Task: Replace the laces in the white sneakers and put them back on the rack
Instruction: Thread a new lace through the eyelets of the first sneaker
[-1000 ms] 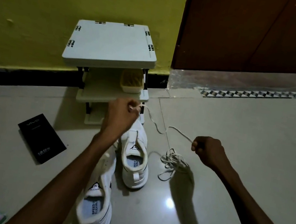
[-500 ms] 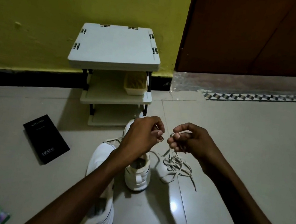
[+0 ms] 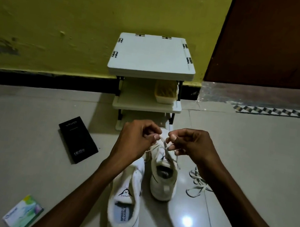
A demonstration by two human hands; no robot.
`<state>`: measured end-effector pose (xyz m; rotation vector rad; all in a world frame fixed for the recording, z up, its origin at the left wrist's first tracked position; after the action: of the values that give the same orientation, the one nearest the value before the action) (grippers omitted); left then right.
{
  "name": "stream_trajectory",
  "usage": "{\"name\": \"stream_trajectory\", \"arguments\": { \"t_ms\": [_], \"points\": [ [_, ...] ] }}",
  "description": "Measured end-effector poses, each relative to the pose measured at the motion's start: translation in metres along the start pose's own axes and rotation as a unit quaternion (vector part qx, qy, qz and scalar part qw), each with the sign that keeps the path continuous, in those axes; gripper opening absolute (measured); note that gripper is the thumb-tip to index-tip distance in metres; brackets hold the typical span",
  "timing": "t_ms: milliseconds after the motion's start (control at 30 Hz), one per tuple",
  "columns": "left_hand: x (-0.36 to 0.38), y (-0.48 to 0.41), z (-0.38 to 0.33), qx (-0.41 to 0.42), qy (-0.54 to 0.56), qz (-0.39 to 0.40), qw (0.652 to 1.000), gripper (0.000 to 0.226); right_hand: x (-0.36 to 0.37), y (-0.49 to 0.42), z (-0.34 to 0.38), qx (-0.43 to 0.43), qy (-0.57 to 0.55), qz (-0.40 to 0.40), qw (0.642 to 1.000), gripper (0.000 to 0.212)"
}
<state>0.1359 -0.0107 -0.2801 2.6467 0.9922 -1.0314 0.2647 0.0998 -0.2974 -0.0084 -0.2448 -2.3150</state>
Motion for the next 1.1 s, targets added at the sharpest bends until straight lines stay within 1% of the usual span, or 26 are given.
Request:
{"name": "stream_trajectory", "arguments": {
  "t_ms": [67,167,233,333,433,500,533,800,933,1000,1033,1067,1100],
  "points": [
    [-0.009,0.004,0.005,0.003,0.018,-0.009,1.0,0.014,0.007,-0.002,0.0,-0.003,-0.039,-0.023,0.999,0.012],
    [-0.021,0.013,0.012,-0.001,0.044,-0.015,0.999,0.018,0.025,-0.005,-0.008,0.021,-0.125,-0.038,0.991,0.018],
    [-0.026,0.017,0.017,-0.014,0.073,-0.022,0.997,0.016,0.034,-0.005,-0.014,0.024,-0.148,-0.054,0.987,0.021],
    [-0.034,0.022,0.033,-0.067,0.154,-0.04,0.985,0.012,0.048,-0.003,-0.015,-0.017,-0.103,-0.085,0.991,0.026],
    [-0.031,0.027,0.047,-0.133,0.272,-0.04,0.952,0.01,0.056,-0.001,-0.012,-0.058,-0.058,-0.118,0.99,0.024],
    [-0.031,0.029,0.053,-0.152,0.318,-0.041,0.935,0.01,0.062,0.001,-0.01,-0.075,-0.039,-0.124,0.989,0.021],
    [-0.031,0.03,0.054,-0.154,0.325,-0.041,0.932,0.01,0.065,0.001,-0.01,-0.079,-0.031,-0.123,0.989,0.02],
    [-0.035,0.031,0.057,-0.127,0.252,-0.063,0.957,0.009,0.073,0.0,-0.012,-0.09,0.008,-0.113,0.989,0.017],
    [-0.038,0.031,0.06,-0.128,0.216,-0.076,0.965,0.007,0.076,-0.004,-0.014,-0.07,0.026,-0.089,0.993,0.016],
    [-0.04,0.031,0.059,-0.117,0.18,-0.083,0.973,0.008,0.076,-0.008,-0.016,-0.057,0.075,-0.065,0.993,0.013],
    [-0.041,0.031,0.058,-0.108,0.163,-0.087,0.977,0.01,0.075,-0.009,-0.014,-0.064,0.123,-0.058,0.989,0.012],
    [-0.042,0.03,0.057,-0.099,0.146,-0.089,0.98,0.012,0.074,-0.011,-0.012,-0.083,0.186,-0.054,0.977,0.012],
    [-0.043,0.03,0.056,-0.089,0.13,-0.089,0.983,0.013,0.073,-0.012,-0.007,-0.112,0.257,-0.054,0.958,0.014]
  ]
}}
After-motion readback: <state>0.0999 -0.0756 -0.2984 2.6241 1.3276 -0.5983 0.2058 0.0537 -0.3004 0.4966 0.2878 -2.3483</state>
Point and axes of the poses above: each hand's wrist, its own y-axis away from the middle knuckle, its own x-axis out of the palm, z = x × y, the point moved 8 cm from there along -y, towards the middle knuckle, and after that the axes turned 8 degrees about -y, right-handed, at the moved point
